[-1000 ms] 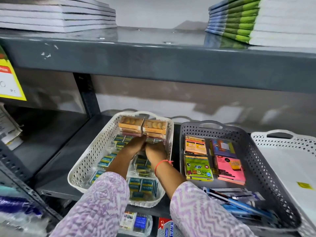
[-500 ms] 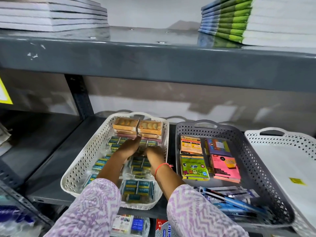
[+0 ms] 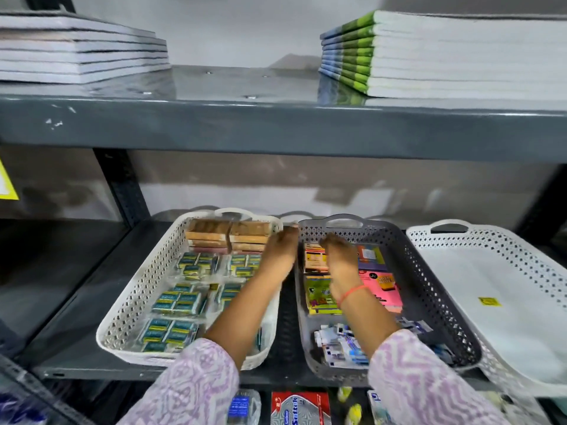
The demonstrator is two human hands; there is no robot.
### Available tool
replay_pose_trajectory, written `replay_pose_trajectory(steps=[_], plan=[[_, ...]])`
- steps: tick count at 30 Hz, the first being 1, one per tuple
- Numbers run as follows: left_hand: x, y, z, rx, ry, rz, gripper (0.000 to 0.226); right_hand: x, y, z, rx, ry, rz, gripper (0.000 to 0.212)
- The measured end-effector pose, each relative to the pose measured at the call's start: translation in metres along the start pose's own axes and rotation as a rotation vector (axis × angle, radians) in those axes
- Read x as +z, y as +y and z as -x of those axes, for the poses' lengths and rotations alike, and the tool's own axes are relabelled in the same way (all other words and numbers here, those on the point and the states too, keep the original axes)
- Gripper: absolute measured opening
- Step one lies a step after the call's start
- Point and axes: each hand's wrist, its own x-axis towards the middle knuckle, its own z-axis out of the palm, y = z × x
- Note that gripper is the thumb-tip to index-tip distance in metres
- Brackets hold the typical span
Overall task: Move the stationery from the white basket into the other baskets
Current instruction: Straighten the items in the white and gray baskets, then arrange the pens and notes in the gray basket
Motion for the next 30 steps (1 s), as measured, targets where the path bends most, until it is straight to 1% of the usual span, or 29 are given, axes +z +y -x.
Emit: replay_pose_trajectory(steps=[1, 2, 3, 4, 6, 7, 9, 11, 13, 14, 16, 17, 20, 23, 25, 27, 28, 30], plan=[[0.013, -0.004, 0.001, -0.101, -0.083, 0.121, 0.039, -0.016, 0.005, -0.005, 0.052, -0.013, 0.028, 0.017], [0.024, -0.010, 0.003, -0.198, -0.175, 0.179, 0.046, -0.029, 0.013, -0.011, 0.091, -0.030, 0.039, 0.017], [0.033, -0.017, 0.004, -0.270, -0.252, 0.186, 0.050, -0.041, 0.022, -0.016, 0.118, -0.037, 0.058, 0.021], [0.041, -0.023, 0.005, -0.328, -0.296, 0.171, 0.053, -0.049, 0.032, -0.021, 0.146, -0.040, 0.089, 0.024], [0.052, -0.030, 0.007, -0.401, -0.320, 0.117, 0.059, -0.058, 0.044, -0.022, 0.222, -0.050, 0.149, 0.025], [0.058, -0.032, 0.008, -0.417, -0.298, 0.075, 0.061, -0.063, 0.044, -0.016, 0.244, -0.072, 0.169, 0.024], [0.057, -0.036, 0.007, -0.425, -0.227, 0.041, 0.058, -0.064, 0.044, -0.009, 0.272, -0.121, 0.138, 0.024], [0.058, -0.040, 0.009, -0.426, -0.168, 0.077, 0.051, -0.068, 0.046, -0.009, 0.301, -0.145, 0.141, 0.028], [0.059, -0.040, 0.012, -0.426, -0.129, 0.120, 0.047, -0.065, 0.049, -0.008, 0.308, -0.199, 0.136, 0.020], [0.060, -0.040, 0.013, -0.433, -0.116, 0.132, 0.047, -0.063, 0.050, -0.008, 0.291, -0.219, 0.128, 0.020], [0.062, -0.039, 0.015, -0.430, -0.084, 0.114, 0.046, -0.059, 0.050, -0.007, 0.284, -0.215, 0.128, 0.031], [0.062, -0.039, 0.017, -0.430, -0.069, 0.099, 0.045, -0.060, 0.047, -0.004, 0.290, -0.237, 0.142, 0.031], [0.063, -0.036, 0.020, -0.457, -0.050, 0.083, 0.051, -0.067, 0.043, -0.004, 0.331, -0.302, 0.160, 0.018], [0.065, -0.033, 0.019, -0.460, -0.023, 0.046, 0.048, -0.082, 0.033, -0.004, 0.302, -0.347, 0.187, 0.019], [0.068, -0.030, 0.019, -0.381, 0.032, -0.016, 0.044, -0.094, 0.023, -0.011, 0.231, -0.311, 0.227, 0.018], [0.079, -0.022, 0.023, -0.269, 0.060, -0.114, 0.040, -0.111, 0.016, -0.025, 0.137, -0.220, 0.226, 0.020], [0.088, -0.019, 0.024, -0.242, 0.038, -0.135, 0.038, -0.119, 0.016, -0.032, 0.101, -0.159, 0.222, 0.018], [0.109, -0.014, 0.026, -0.261, -0.052, -0.112, 0.040, -0.135, 0.021, -0.045, 0.054, -0.069, 0.189, 0.010]])
